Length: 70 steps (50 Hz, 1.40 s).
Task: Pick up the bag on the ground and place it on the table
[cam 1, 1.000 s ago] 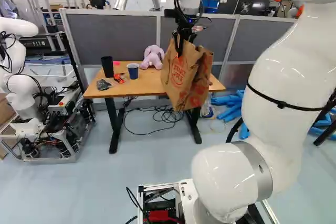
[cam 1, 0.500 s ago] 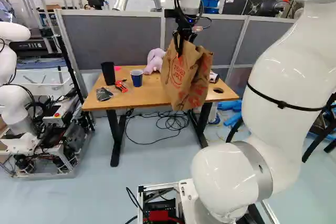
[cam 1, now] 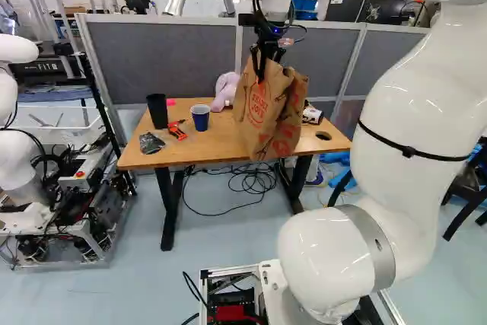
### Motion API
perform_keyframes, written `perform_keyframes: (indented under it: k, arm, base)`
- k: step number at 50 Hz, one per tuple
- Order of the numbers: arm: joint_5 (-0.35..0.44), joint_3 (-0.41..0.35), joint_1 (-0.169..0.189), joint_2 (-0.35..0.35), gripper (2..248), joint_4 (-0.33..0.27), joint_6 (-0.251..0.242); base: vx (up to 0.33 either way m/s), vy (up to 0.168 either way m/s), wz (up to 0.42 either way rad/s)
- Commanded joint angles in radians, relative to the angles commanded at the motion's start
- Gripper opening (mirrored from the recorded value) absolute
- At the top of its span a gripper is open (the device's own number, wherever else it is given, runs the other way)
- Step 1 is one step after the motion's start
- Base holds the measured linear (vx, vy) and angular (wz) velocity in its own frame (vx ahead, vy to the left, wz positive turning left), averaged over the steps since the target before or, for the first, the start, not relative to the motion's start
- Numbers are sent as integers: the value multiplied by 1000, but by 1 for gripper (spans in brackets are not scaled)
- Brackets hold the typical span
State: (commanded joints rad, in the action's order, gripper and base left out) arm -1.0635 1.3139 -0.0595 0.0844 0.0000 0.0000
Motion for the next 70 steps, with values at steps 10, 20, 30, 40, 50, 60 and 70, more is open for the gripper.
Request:
perform_keyframes:
  k: [10,20,30,40,50,60,70]
  arm:
    - [0,0,0,0,20,0,0]
    - [0,0,0,0,20,0,0]
    - [0,0,0,0,20,0,0]
    - [0,0,0,0,20,0,0]
    - [0,0,0,0,20,0,0]
    - [0,0,0,0,20,0,-128]
    - [0,0,0,0,20,0,-231]
  base:
    - [0,0,0]
    - [0,0,0]
    - [0,0,0]
    - [0,0,0]
    - [0,0,0]
    - [0,0,0]
    - [0,0,0]
